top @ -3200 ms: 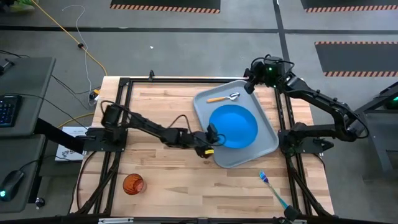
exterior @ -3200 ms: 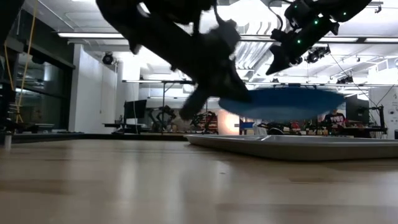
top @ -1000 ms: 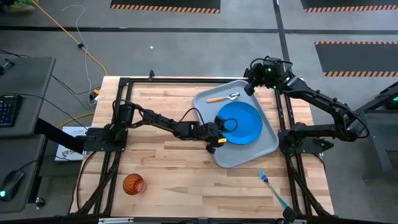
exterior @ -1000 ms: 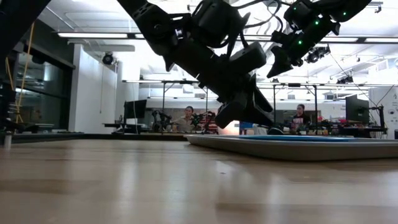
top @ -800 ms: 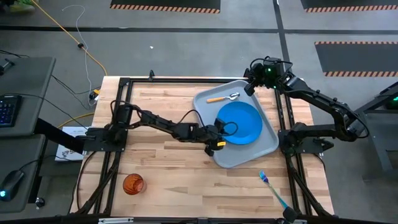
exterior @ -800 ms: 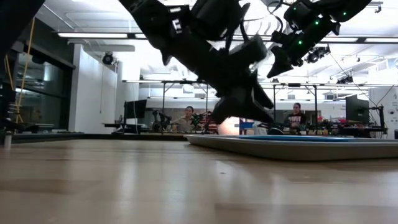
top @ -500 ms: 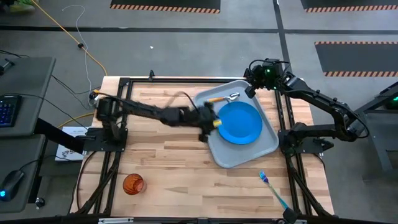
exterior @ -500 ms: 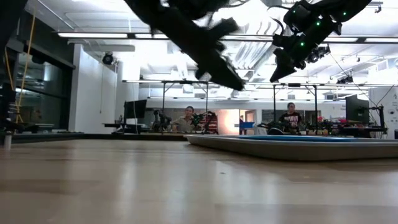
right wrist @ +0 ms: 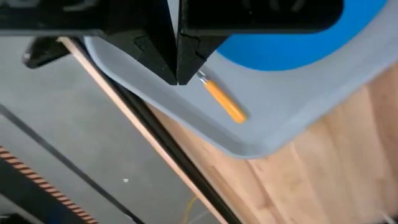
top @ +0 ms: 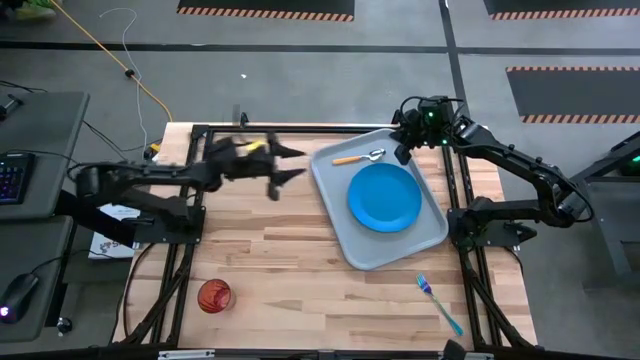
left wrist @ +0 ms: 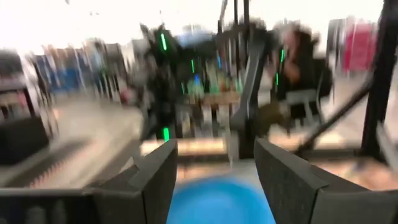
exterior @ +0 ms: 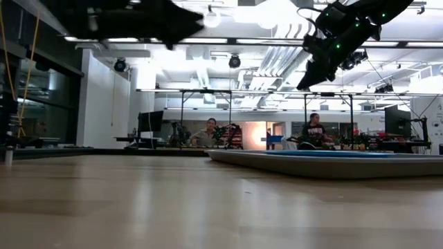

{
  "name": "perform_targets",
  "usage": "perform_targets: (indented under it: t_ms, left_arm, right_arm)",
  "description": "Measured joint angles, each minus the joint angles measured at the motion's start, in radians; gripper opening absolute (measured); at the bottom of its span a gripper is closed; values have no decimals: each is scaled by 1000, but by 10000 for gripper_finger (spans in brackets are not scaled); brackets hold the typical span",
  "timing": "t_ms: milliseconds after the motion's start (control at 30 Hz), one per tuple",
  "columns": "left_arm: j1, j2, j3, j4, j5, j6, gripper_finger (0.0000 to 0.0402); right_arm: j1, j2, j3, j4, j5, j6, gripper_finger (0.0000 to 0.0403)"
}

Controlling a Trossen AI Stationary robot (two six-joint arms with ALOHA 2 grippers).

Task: Pick and place plate/cup/fork/spoon on tray
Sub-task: Put the blue fork on the gray serving tray to the right of the yellow spoon

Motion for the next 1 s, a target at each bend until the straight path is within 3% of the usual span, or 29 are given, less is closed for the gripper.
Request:
perform_targets:
  t_ms: [100,267,500,567,667,733,933,1000]
  left_arm:
    - [21,-107,-98,105,1,-39,200]
    - [62,-240,-170,68,-7,-108,200]
    - [104,-283,-177,-31,5,-116,200]
    - [111,-283,-177,-31,5,-116,200]
    - [115,-283,-177,-31,5,-115,200]
    - [115,-283,-177,-31,5,-115,200]
    - [115,-283,-177,-30,6,-114,200]
    - [114,-283,-177,-30,6,-114,200]
  right_arm:
    - [1,0,0,9,-17,14,0]
    - [2,0,0,23,-22,25,0]
    - [2,0,0,56,-56,26,0]
    - [2,0,0,60,-144,34,0]
    - [11,8,0,69,-367,87,1]
    - [39,16,0,80,-442,159,6]
    - [214,23,0,30,-409,335,65]
    - [271,23,18,-99,-348,363,96]
